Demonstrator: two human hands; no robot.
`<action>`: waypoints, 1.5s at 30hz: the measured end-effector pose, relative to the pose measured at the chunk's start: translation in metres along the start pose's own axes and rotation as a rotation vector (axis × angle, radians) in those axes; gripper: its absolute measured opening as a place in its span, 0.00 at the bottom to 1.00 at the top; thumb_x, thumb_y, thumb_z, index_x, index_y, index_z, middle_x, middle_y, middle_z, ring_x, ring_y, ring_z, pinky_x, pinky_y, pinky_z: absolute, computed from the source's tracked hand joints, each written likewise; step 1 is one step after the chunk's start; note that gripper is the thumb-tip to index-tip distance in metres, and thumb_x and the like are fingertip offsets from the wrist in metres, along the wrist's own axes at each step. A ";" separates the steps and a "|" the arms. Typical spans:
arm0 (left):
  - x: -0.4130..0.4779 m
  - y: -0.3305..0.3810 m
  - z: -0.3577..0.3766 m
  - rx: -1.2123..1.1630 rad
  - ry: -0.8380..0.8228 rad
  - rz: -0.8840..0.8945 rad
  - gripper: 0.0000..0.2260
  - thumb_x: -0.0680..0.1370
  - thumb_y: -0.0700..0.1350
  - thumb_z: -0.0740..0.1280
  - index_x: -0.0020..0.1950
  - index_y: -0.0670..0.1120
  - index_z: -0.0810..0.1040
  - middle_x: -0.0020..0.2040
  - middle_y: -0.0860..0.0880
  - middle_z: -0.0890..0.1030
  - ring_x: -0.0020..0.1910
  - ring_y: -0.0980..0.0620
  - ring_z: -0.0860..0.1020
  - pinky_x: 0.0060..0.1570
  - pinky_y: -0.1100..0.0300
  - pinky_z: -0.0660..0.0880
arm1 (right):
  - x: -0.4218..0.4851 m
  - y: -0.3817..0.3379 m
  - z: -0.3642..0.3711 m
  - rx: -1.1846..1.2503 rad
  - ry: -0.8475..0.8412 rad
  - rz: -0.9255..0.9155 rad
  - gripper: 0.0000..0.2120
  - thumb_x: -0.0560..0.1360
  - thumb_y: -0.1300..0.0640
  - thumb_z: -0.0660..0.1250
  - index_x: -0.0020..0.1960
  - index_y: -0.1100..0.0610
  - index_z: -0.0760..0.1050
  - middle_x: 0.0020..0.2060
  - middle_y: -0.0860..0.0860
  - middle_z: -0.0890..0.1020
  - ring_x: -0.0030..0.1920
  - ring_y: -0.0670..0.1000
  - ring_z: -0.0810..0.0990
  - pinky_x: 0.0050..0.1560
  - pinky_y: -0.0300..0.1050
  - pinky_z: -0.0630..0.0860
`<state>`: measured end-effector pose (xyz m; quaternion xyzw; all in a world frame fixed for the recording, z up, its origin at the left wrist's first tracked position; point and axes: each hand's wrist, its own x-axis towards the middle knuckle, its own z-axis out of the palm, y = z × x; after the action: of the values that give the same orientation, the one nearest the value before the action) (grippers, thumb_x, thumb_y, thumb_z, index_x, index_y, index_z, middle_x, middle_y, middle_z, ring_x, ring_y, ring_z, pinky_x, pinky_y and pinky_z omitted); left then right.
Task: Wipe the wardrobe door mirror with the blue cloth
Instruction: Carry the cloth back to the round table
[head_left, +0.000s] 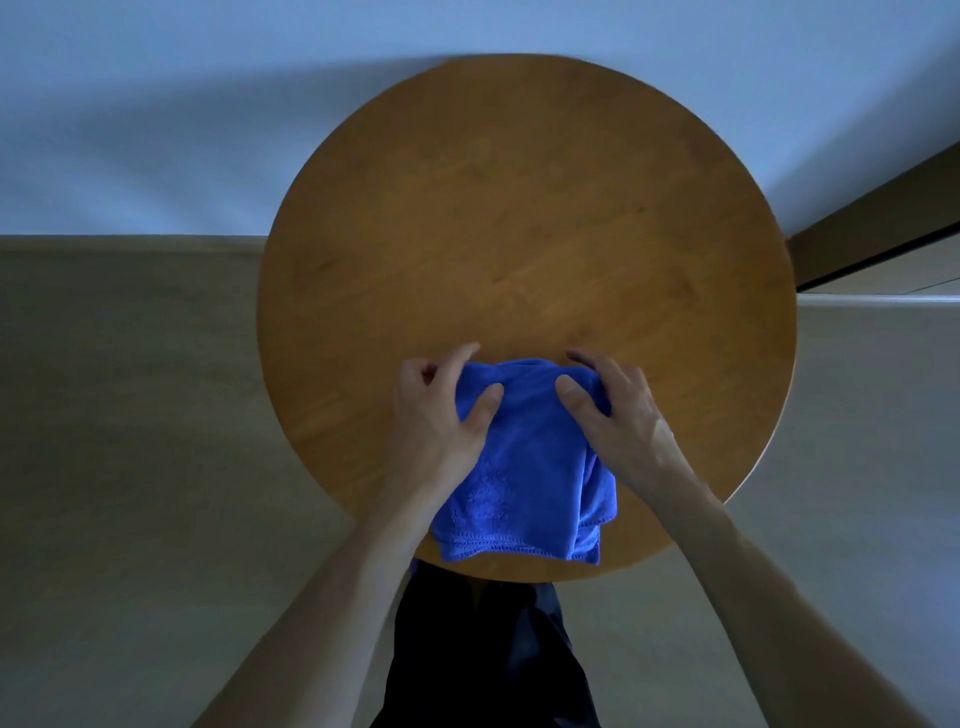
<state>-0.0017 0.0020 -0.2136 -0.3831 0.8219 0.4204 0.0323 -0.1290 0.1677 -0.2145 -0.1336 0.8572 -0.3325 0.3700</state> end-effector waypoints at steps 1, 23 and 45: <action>0.005 0.000 0.000 -0.010 -0.025 -0.025 0.16 0.81 0.56 0.68 0.68 0.57 0.74 0.61 0.51 0.67 0.60 0.53 0.72 0.55 0.65 0.70 | 0.001 -0.002 0.000 0.009 -0.016 0.018 0.26 0.77 0.33 0.63 0.73 0.36 0.66 0.61 0.41 0.70 0.60 0.43 0.70 0.54 0.40 0.69; 0.001 -0.004 0.005 -0.179 0.164 -0.070 0.31 0.80 0.52 0.71 0.79 0.54 0.61 0.66 0.54 0.69 0.62 0.62 0.70 0.60 0.69 0.69 | 0.005 -0.007 0.004 0.204 0.265 0.154 0.20 0.78 0.29 0.51 0.54 0.42 0.71 0.44 0.40 0.77 0.46 0.43 0.76 0.39 0.39 0.66; -0.016 -0.011 0.007 -0.678 -0.033 -0.340 0.15 0.78 0.50 0.74 0.60 0.56 0.71 0.53 0.53 0.84 0.44 0.60 0.85 0.38 0.66 0.80 | -0.006 0.001 0.009 0.197 0.164 0.097 0.34 0.74 0.53 0.74 0.71 0.34 0.61 0.58 0.39 0.77 0.55 0.47 0.79 0.42 0.38 0.72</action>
<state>0.0143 0.0129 -0.2195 -0.4962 0.5600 0.6634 -0.0135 -0.1184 0.1667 -0.2161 -0.0276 0.8532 -0.4065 0.3257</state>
